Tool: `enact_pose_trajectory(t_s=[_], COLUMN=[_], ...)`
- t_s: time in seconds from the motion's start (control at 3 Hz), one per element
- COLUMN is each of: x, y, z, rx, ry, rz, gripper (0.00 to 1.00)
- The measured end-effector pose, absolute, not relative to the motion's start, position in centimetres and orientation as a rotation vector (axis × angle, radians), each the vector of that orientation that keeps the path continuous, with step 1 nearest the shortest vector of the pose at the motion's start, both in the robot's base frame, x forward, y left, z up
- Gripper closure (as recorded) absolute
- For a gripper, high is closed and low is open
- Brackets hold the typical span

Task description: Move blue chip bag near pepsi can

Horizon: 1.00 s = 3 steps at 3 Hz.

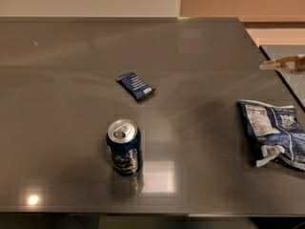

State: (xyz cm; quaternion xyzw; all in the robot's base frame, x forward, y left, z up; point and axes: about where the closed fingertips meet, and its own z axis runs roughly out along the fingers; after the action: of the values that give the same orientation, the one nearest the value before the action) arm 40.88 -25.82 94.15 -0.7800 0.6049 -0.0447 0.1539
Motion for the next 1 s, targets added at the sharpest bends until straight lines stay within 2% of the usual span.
enact_pose_trajectory(t_s=[1.0], x=[41.65], y=[-26.18], z=[94.35], rx=[-2.349], ry=[1.737], rz=[-0.162], gripper=[0.0])
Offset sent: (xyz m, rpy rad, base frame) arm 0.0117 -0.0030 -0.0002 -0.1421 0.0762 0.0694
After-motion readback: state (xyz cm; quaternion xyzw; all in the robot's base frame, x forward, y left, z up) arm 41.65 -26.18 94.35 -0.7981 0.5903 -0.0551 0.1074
